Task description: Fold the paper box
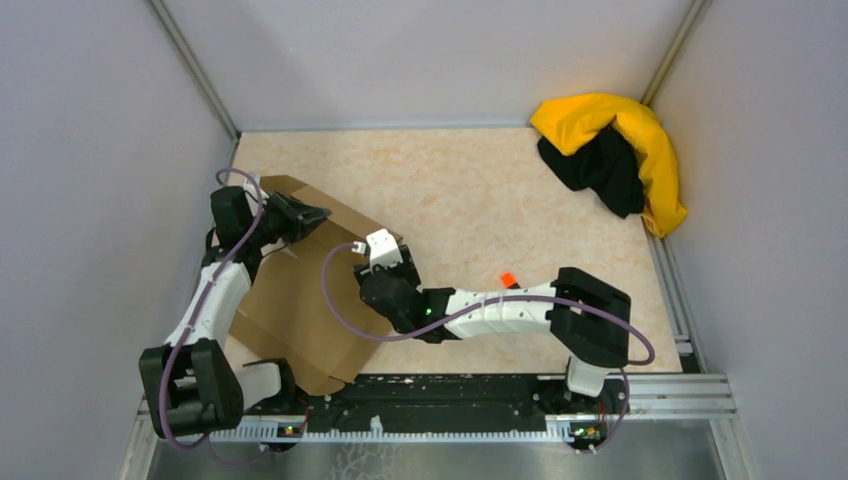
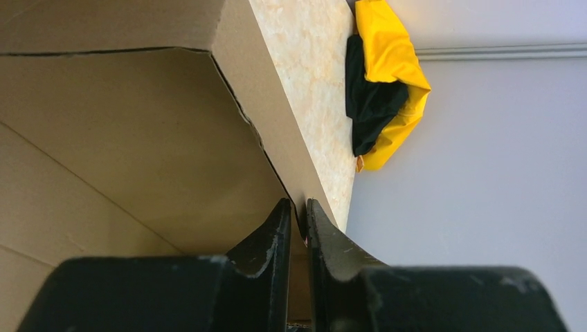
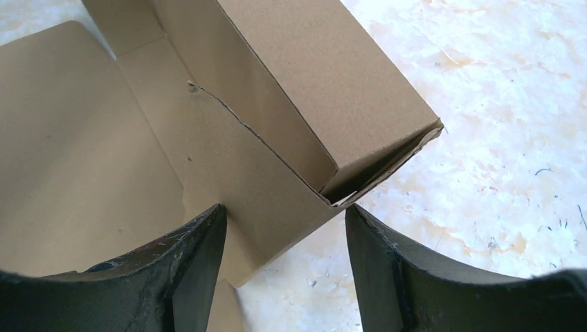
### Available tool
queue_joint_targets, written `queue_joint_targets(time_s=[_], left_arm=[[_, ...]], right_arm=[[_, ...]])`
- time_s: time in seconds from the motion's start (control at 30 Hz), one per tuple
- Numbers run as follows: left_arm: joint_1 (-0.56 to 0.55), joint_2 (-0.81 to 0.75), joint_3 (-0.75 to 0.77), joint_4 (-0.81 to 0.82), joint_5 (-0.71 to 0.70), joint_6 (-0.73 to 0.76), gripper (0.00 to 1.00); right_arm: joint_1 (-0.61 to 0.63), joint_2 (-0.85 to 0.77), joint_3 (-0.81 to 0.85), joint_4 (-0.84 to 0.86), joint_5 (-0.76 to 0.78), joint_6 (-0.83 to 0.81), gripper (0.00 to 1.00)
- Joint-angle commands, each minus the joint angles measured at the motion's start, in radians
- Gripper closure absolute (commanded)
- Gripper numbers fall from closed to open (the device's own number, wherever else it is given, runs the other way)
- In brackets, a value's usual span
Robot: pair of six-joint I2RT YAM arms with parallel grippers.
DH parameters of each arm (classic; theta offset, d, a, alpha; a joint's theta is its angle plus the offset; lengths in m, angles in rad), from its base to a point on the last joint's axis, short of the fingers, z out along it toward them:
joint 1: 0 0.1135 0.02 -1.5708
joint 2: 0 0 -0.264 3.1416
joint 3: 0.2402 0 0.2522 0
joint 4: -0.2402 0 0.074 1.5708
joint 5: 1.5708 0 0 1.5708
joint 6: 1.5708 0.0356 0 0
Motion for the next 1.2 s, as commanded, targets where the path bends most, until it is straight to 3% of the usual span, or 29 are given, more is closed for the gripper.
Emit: queue_joint_targets(time_s=[0.0, 0.6, 0.8, 0.93, 1.07, 1.17], left_arm=[[0.008, 0.01, 0.01, 0.006, -0.014, -0.009, 0.81], [0.017, -0.067, -0.068, 0.013, -0.093, -0.024, 0.82], [0.023, -0.131, -0.132, 0.047, -0.115, -0.036, 0.83], [0.035, -0.151, -0.137, 0.031, -0.122, -0.026, 0.83], [0.05, -0.171, -0.144, 0.028, -0.129, -0.014, 0.83], [0.063, -0.198, -0.163, -0.002, -0.138, -0.015, 0.83]], right_arm=[[0.024, 0.048, 0.109, -0.084, 0.095, 0.056, 0.37], [0.077, 0.164, 0.258, -0.282, 0.253, 0.164, 0.29], [0.081, 0.144, 0.178, -0.239, 0.271, 0.243, 0.32], [0.086, 0.117, 0.089, -0.08, 0.243, 0.206, 0.31], [0.086, 0.154, 0.144, -0.208, 0.27, 0.26, 0.31], [0.085, 0.146, 0.122, -0.168, 0.273, 0.252, 0.3]])
